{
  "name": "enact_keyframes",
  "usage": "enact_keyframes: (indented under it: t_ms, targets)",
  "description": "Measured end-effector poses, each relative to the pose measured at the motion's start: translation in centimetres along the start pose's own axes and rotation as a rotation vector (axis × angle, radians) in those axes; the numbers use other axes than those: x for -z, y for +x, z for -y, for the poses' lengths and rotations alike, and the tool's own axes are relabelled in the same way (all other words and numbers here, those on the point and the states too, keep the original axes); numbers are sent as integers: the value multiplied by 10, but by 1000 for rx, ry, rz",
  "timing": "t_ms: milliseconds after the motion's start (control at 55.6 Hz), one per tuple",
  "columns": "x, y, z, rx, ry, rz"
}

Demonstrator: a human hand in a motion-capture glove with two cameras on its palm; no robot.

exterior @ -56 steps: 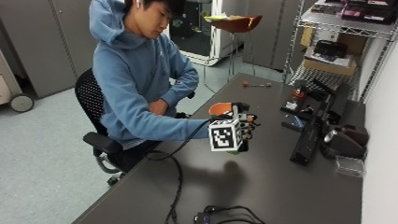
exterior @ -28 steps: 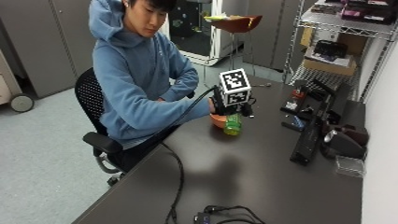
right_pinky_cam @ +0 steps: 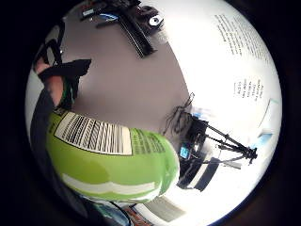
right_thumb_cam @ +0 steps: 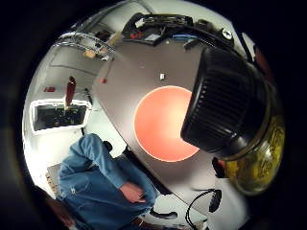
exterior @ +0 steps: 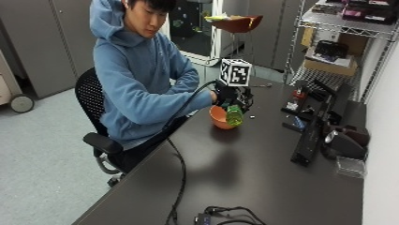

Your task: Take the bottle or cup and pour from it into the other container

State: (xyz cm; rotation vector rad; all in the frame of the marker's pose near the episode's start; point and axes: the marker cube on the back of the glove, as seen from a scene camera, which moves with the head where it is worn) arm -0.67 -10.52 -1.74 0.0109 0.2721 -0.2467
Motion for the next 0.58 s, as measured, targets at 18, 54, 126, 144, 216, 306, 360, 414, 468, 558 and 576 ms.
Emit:
enact_keyframes:
  t_ms: [18,54,126,144,216,306,360,414,468,558,576]
  targets:
    - [-1,-1,1,1,-7,-12]
    - [-2,-3,1,0,-18,-36]
    - [-4,-7,3,3,-43,-64]
    - [-5,-9,3,5,-50,-67]
    - [-8,-15,5,10,-71,-82]
    - [-10,-18,6,18,-83,-105]
    - [-11,-19,6,27,-90,-102]
    - [-11,-20,6,26,-88,-104]
    - [-11,-22,7,24,-84,-111]
    - [-11,-21,7,26,-82,-105]
    - [-11,-21,6,26,-82,-103]
